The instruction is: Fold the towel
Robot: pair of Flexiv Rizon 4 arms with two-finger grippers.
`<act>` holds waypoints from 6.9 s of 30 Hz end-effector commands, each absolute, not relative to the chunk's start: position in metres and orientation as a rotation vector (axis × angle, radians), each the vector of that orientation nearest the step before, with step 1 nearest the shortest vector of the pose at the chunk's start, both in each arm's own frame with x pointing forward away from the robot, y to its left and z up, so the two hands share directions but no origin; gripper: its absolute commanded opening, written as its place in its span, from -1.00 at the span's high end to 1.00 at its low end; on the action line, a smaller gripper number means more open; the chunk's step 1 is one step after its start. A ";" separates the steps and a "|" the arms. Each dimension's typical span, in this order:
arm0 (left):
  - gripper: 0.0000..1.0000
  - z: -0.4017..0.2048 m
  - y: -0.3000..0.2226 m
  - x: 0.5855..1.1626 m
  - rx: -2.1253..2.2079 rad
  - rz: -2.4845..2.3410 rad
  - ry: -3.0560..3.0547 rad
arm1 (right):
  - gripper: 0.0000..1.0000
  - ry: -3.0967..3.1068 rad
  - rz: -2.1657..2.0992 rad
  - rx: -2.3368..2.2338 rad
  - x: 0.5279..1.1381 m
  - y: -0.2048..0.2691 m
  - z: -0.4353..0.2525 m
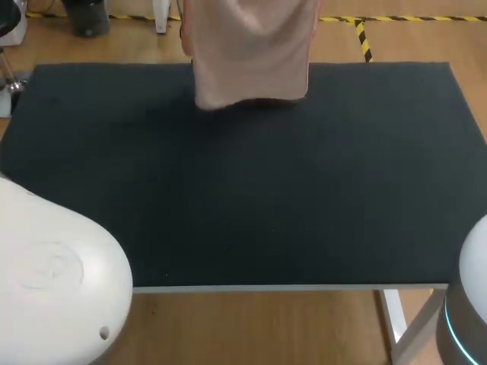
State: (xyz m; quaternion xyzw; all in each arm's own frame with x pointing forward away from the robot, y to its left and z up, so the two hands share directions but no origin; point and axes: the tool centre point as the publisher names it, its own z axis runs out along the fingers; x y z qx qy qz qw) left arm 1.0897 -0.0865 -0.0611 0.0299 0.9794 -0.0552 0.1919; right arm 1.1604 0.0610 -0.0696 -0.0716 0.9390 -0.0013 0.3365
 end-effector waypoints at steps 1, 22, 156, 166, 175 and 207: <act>1.00 -0.118 -0.072 1.055 0.066 -0.224 2.773 | 1.00 2.463 0.018 -0.195 1.142 0.054 -0.095; 1.00 -0.175 -0.068 0.944 0.091 -0.325 2.964 | 1.00 2.588 0.188 -0.039 0.999 0.027 -0.171; -1.00 -0.341 -0.012 0.976 0.007 -1.297 2.803 | -1.00 2.585 1.233 1.216 1.078 -0.021 -0.331; -1.00 -0.341 -0.012 0.976 0.007 -1.297 2.803 | -1.00 2.638 1.336 1.583 1.055 -0.014 -0.328; -1.00 -0.341 -0.012 0.976 0.007 -1.297 2.803 | -1.00 2.788 1.149 1.713 1.039 -0.016 -0.351; -1.00 -0.341 -0.012 0.976 0.007 -1.297 2.803 | -1.00 2.998 1.190 1.800 1.012 -0.004 -0.407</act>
